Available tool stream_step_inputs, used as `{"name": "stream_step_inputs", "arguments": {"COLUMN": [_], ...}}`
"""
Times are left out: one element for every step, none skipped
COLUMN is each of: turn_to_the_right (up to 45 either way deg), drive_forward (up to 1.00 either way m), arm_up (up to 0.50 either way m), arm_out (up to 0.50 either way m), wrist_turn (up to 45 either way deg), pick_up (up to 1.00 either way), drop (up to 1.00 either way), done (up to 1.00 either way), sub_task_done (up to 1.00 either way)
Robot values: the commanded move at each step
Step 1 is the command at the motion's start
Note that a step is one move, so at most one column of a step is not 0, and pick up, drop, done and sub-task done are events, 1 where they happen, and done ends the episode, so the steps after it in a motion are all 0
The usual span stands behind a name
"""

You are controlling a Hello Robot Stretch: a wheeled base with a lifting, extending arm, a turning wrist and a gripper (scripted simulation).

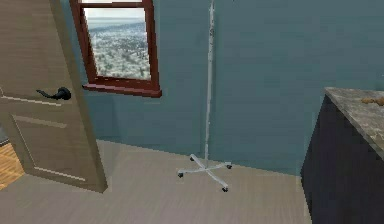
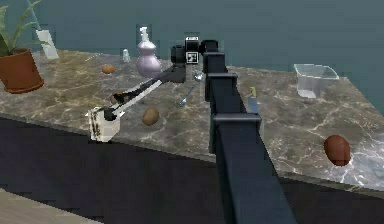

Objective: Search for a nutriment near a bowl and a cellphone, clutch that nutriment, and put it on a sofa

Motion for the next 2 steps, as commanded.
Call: {"name": "stream_step_inputs", "arguments": {"turn_to_the_right": [0.0, 0.0], "drive_forward": [0.0, 0.0], "arm_up": [0.0, 0.0], "arm_out": [0.0, -0.42], "wrist_turn": [-36.0, 0.0], "pick_up": [0.0, 0.0], "drop": [0.0, 0.0], "done": [0.0, 0.0], "sub_task_done": [0.0, 0.0]}}
